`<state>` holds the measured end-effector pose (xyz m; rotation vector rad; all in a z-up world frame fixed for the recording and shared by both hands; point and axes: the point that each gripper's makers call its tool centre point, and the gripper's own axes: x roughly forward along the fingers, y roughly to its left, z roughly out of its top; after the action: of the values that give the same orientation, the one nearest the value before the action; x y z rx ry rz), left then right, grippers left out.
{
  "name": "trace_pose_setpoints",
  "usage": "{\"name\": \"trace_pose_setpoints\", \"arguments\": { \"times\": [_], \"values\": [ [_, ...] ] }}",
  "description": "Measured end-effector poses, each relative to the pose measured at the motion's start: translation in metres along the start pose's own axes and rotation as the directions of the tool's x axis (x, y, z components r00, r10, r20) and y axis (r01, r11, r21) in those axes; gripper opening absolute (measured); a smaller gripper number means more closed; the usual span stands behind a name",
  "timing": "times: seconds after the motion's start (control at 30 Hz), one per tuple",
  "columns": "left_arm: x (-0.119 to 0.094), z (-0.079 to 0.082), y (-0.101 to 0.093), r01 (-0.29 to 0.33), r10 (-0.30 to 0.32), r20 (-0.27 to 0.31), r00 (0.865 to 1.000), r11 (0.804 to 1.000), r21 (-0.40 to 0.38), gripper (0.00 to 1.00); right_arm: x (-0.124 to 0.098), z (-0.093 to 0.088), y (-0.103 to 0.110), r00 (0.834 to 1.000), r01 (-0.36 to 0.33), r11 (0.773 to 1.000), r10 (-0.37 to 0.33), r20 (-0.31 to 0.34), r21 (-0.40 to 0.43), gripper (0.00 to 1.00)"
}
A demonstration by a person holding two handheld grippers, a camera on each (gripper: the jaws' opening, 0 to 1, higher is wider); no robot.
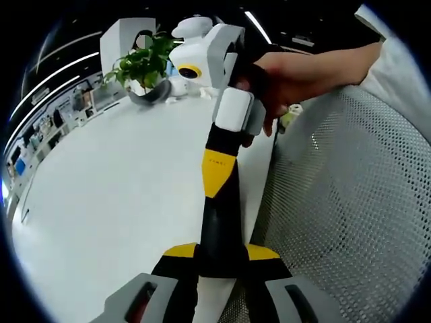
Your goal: Press the specified remote control buttons in sequence, fully releasing each button before pressing the next.
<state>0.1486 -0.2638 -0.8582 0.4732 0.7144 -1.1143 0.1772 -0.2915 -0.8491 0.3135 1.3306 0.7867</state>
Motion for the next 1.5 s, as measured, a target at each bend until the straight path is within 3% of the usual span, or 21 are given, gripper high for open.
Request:
{"name": "trace_pose_setpoints", "arguments": {
  "times": [0.6, 1.0, 1.5],
  "values": [
    [0.0015, 0.0005, 0.0020, -0.003, 0.003, 0.003, 1.000, 1.000, -0.002, 0.24, 0.0040, 0.0041, -0.0034, 0.998, 0.063, 0.998, -0.063, 0.003, -0.021, 0.00],
    [0.0017, 0.0001, 0.0021, -0.004, 0.004, 0.002, 1.000, 1.000, 0.001, 0.24, 0.0032, 0.0041, -0.0018, 0.998, 0.053, 0.996, -0.052, 0.024, -0.065, 0.00],
    [0.0012, 0.0002, 0.0017, -0.010, 0.010, -0.008, 1.000, 1.000, 0.011, 0.24, -0.0050, 0.0008, -0.0053, 0.999, 0.044, 0.999, -0.044, -0.001, 0.005, 0.00]
  ]
}}
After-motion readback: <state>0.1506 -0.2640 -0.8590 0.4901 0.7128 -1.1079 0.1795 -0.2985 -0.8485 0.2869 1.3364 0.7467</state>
